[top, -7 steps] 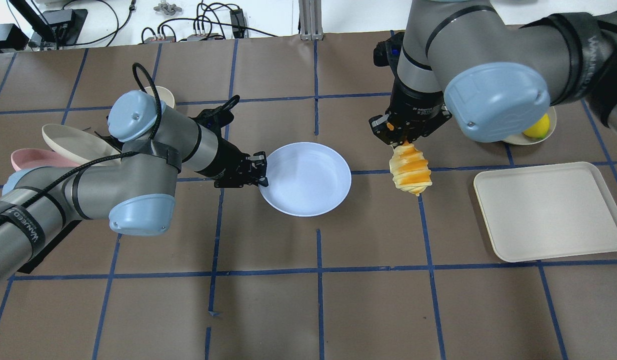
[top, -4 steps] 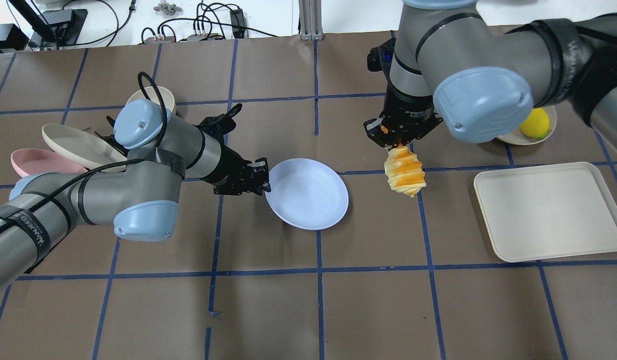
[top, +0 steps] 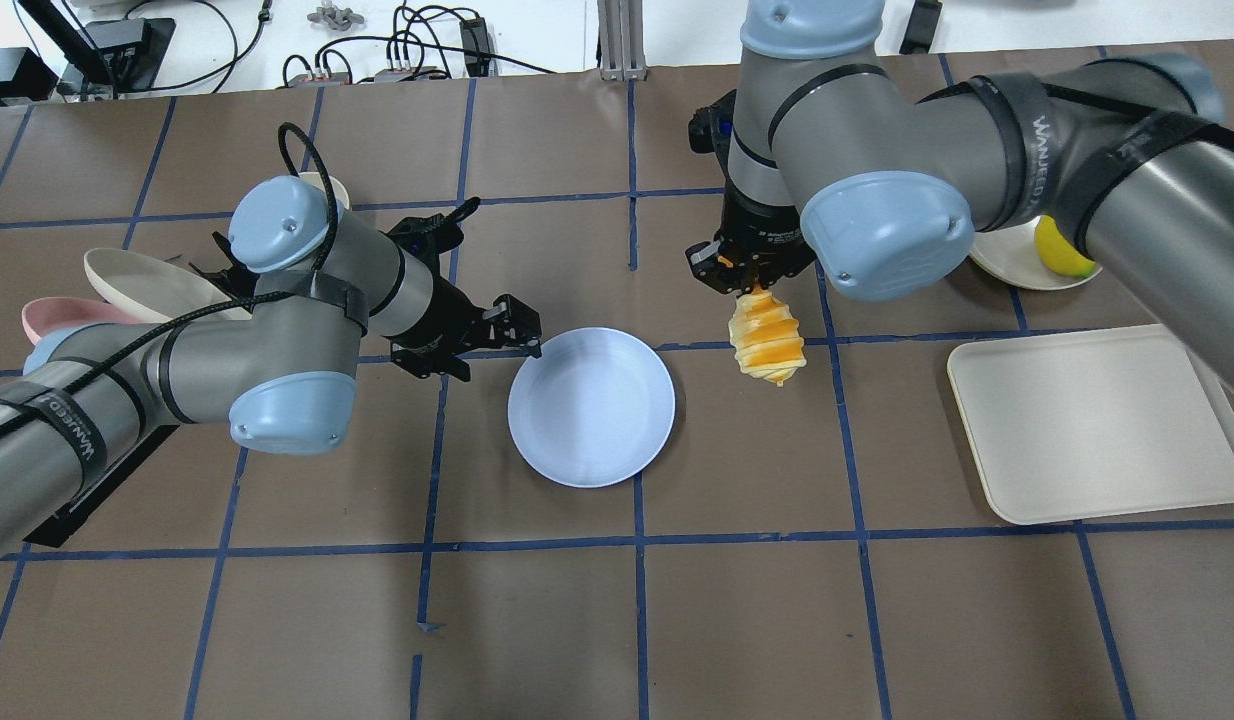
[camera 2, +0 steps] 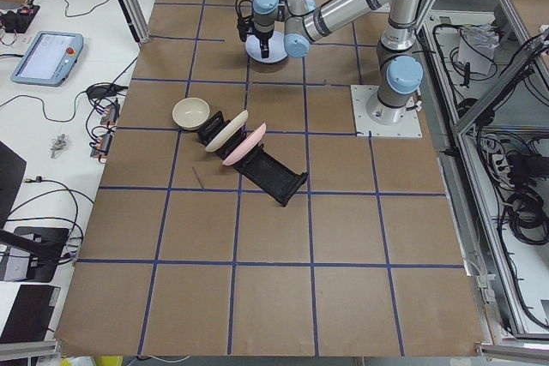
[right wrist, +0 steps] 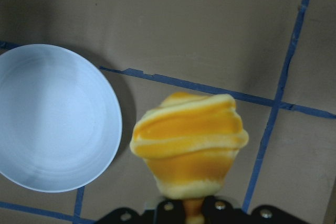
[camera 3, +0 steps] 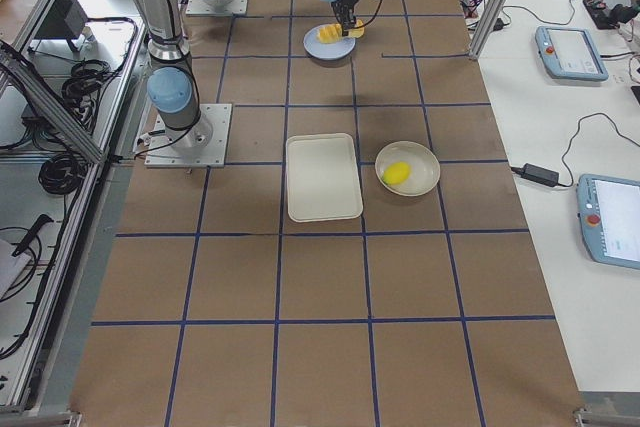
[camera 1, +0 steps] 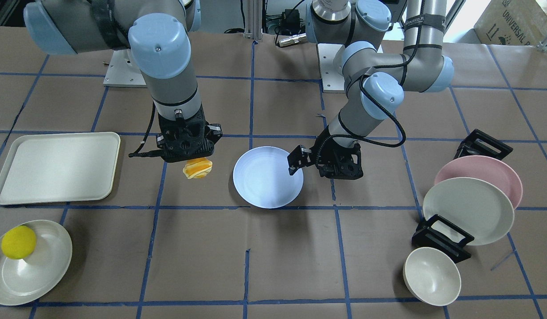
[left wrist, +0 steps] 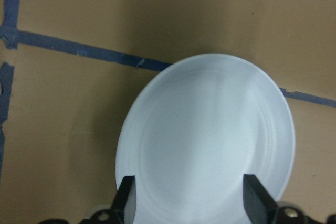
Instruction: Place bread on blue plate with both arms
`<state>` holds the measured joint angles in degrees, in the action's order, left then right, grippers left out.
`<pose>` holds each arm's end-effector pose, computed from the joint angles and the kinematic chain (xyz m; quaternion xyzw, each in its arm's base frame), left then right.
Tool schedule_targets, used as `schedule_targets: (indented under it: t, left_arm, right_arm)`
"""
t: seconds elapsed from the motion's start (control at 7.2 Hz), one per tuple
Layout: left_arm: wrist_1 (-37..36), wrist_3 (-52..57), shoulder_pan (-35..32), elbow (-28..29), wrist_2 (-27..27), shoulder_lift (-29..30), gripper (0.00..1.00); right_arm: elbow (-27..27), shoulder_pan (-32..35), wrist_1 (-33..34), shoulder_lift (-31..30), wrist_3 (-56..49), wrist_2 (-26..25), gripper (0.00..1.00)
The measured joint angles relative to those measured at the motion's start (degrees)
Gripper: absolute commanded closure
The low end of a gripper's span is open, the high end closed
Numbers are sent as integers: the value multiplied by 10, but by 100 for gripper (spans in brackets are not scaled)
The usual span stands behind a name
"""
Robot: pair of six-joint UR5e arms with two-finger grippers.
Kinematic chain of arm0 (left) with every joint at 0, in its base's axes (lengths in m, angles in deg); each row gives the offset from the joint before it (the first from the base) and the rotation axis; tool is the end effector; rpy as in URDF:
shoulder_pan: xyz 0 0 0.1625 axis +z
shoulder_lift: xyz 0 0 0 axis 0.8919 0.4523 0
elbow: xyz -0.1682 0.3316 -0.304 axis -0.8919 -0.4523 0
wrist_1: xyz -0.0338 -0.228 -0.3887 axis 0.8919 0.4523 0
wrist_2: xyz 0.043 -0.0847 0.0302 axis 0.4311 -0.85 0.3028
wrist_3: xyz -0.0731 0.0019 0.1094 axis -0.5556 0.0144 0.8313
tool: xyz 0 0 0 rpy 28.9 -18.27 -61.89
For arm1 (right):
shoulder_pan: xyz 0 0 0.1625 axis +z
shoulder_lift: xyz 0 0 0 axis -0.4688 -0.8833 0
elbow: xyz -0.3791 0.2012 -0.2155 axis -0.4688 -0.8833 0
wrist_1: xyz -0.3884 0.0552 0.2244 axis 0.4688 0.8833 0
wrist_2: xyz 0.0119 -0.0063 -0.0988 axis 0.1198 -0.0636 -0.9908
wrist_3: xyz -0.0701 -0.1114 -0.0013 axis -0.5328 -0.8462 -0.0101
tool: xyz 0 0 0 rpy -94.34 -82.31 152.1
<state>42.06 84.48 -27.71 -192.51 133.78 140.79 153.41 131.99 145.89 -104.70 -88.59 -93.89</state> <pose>-0.1794 -0.5406 0.2485 0.0262 -0.9885 0.0131 0.1480 0.2781 -0.5591 0.3705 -0.1108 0.9938 0.0058 0.0026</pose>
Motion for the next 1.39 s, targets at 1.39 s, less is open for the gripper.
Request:
schedule_targets:
  t: [1.39]
  left_arm:
    - [529,30,77,354,102,-66,0]
  right_arm:
    - [-1,138,139,150,95,-5,92]
